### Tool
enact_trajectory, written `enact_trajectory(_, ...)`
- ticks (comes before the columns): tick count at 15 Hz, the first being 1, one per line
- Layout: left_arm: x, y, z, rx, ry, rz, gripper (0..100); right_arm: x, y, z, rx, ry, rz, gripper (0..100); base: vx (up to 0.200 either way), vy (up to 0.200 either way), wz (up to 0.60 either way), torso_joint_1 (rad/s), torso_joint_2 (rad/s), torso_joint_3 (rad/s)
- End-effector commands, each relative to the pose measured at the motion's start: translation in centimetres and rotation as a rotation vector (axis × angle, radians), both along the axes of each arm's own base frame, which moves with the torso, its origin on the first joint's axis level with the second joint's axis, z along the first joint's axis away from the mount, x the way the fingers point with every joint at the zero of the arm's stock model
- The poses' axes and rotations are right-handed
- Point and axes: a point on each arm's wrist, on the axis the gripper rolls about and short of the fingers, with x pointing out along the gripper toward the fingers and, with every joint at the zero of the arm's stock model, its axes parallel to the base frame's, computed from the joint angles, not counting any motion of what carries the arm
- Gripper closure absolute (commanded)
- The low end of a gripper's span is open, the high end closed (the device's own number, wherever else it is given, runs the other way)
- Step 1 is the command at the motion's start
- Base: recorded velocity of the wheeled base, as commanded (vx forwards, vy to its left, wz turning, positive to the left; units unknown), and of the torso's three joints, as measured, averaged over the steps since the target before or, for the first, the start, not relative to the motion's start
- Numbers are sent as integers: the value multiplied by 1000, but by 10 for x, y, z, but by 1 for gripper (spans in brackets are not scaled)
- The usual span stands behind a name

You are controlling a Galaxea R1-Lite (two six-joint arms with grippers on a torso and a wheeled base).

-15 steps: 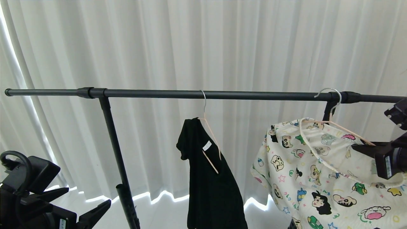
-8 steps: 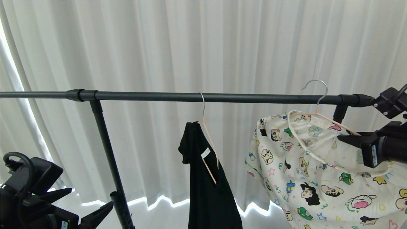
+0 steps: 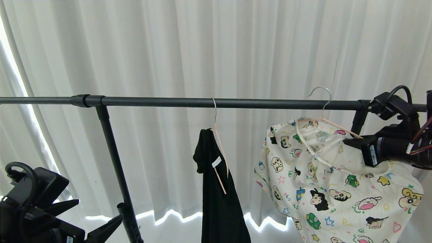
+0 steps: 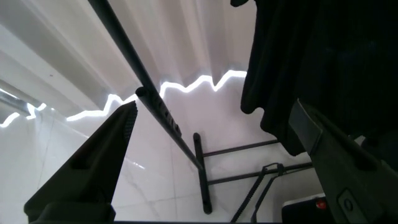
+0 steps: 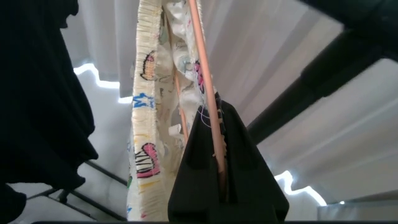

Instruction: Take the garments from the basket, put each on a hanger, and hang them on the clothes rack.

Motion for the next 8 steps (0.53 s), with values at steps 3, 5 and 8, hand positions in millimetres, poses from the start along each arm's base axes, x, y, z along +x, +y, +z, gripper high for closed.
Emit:
enact_trajectory(3,0,0,0,0,-1,-2,0,7,5,-9,-21,36,-10,100,0,0,0,0,0,0)
enact_trajectory(5,0,0,0,0,-1,-4,0,7,8,-11,-23,42,4,100,0,0,0,0,0,0)
enact_trajectory(8,0,0,0,-1,-2,-2,0,4,13,-10,-19,40,22,100,0,0,0,0,0,0)
